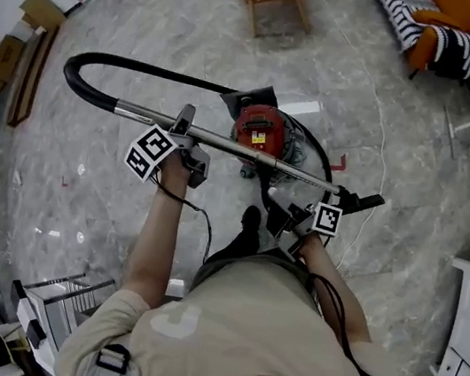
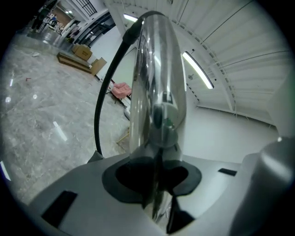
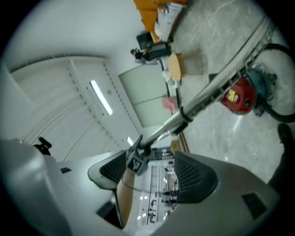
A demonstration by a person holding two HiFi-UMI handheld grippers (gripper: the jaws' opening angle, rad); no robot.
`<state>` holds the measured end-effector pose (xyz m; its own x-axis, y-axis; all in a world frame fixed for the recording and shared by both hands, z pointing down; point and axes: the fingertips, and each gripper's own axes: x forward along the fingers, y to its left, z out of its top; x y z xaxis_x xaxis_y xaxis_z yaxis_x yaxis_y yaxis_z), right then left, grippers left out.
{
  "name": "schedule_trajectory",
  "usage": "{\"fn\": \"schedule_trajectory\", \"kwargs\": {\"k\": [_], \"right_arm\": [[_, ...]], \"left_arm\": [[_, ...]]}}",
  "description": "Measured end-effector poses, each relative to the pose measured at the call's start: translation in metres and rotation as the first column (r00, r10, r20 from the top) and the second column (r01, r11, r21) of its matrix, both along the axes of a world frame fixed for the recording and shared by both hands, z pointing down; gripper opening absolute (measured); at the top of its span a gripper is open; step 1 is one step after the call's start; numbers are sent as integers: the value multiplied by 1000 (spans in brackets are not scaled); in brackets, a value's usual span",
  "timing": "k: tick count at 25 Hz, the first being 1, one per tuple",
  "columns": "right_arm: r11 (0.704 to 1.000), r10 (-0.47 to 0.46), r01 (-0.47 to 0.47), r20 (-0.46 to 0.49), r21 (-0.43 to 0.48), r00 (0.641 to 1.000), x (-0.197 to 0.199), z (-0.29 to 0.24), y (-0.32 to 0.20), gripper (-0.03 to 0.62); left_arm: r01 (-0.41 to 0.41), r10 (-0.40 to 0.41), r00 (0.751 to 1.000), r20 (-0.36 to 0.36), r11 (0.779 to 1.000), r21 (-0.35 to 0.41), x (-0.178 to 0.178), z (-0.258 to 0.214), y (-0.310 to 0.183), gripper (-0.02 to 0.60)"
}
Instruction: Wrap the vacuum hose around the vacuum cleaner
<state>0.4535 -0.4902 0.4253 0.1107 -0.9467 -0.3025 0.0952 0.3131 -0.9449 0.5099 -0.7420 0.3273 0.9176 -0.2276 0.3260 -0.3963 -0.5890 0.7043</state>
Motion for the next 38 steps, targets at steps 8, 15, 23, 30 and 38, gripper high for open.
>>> {"fn": "schedule_trajectory", "kwargs": {"k": [8,15,23,30,38], "right_arm": [[961,159,-130,103,-242,982,35,81,-24,305],[911,282,-192,211,-366,936,21,152,-44,400],[678,732,-615,287,-404,618,70,183,12,445],[628,762,-582,260,-516,592,73,215,13,176],[566,777,-571,151,-595,612,78,201,40,133]], "left_arm": [[-139,140,990,21,989,-39,-20,19,8,123],[-267,270,963,13,956,-120,-17,13,-33,123],[-361,351,933,-83,914,-186,-32,-8,-65,123],[-382,365,923,-126,908,-171,-43,2,-81,123],[-417,395,909,-135,880,-227,-63,63,-98,120]]}}
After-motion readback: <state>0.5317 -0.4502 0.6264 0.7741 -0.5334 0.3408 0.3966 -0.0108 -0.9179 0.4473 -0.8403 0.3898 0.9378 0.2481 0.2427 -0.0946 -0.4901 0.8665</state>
